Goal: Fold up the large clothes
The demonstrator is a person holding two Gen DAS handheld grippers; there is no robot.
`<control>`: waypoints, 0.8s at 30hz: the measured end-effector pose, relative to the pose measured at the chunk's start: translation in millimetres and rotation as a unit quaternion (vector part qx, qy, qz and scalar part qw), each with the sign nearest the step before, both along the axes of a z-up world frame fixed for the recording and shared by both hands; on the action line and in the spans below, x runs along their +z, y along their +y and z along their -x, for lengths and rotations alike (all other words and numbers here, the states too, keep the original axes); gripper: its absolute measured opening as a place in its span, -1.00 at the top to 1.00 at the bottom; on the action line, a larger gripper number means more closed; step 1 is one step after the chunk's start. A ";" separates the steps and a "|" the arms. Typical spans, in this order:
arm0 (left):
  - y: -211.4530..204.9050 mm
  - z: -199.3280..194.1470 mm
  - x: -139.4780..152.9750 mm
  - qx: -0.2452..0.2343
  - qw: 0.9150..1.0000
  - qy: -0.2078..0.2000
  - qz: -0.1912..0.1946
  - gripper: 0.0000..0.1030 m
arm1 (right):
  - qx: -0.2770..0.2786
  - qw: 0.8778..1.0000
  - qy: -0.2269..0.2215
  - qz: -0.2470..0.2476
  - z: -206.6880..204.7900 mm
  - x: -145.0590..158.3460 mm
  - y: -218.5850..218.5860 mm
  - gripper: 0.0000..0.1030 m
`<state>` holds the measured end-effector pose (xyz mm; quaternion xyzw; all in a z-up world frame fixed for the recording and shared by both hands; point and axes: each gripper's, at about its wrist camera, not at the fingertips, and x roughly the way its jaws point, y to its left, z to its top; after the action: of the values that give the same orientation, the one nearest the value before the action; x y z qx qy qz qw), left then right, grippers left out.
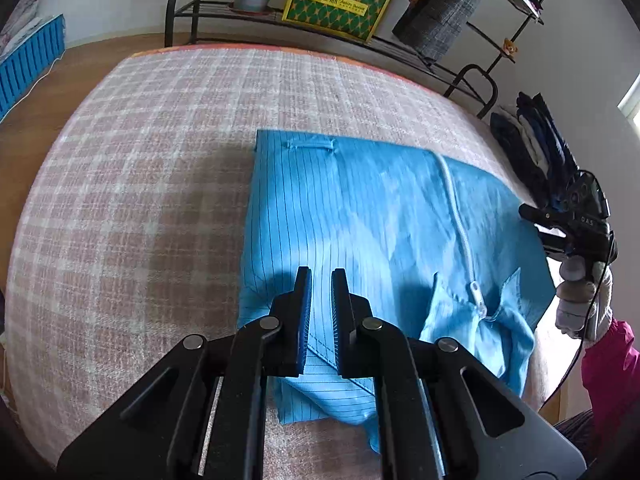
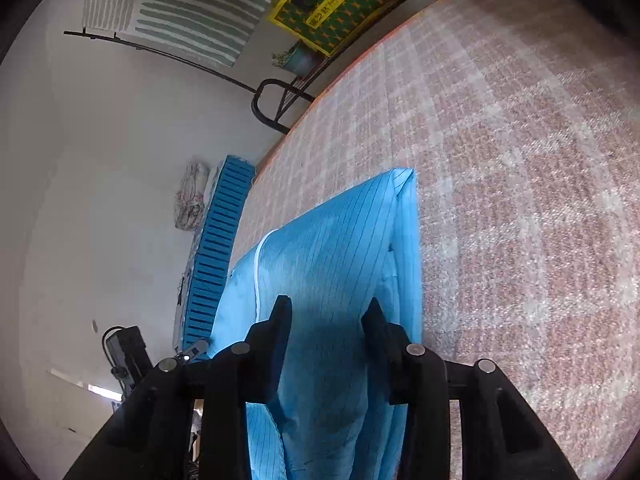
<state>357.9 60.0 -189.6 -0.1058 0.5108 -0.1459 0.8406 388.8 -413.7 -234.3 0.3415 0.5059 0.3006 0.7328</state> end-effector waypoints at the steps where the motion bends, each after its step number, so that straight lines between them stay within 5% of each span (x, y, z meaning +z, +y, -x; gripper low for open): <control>1: -1.5 -0.1 -9.2 -0.002 1.000 0.010 -0.004 0.88 | 0.012 1.000 -0.002 -0.005 -1.4 -1.0 5.6 0.33; 4: -4.0 0.9 -27.1 -0.008 1.000 0.027 -0.012 0.88 | 0.030 0.999 -0.022 -0.005 -7.5 1.2 15.4 0.26; 5: -4.6 1.1 -30.1 -0.010 0.999 0.028 -0.013 0.88 | 0.020 1.000 -0.017 -0.013 -13.5 -2.0 13.9 0.05; 6: -5.0 1.5 -31.6 -0.011 0.999 0.027 -0.015 0.88 | 0.000 1.000 -0.007 -0.031 -21.1 -7.6 10.1 -0.21; 8: -5.7 1.8 -33.9 -0.011 0.999 0.026 -0.017 0.88 | -0.046 0.994 0.017 -0.094 -33.7 -24.1 -3.9 -0.22; 14: -8.7 2.0 -35.7 -0.020 0.999 0.021 -0.023 0.88 | -0.099 0.991 0.016 -0.091 -53.6 -36.6 -14.2 0.91; 17: -8.6 2.0 -37.5 -0.021 0.999 0.020 -0.018 0.88 | -0.071 0.996 -0.056 -0.003 -50.0 -2.6 -5.5 1.00; 20: -5.9 1.1 -38.3 -0.025 0.999 0.018 -0.020 0.88 | -0.046 0.984 -0.094 0.144 -44.0 14.5 7.9 0.99; 24: -4.2 4.3 -30.5 -0.020 0.999 0.020 -0.023 0.88 | -0.074 0.965 -0.092 0.236 -35.5 30.8 0.9 0.54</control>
<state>353.6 55.8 -220.1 -0.0793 0.5329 -0.1492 0.8292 424.3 -412.8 -203.5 0.1662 0.4663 0.1482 0.8561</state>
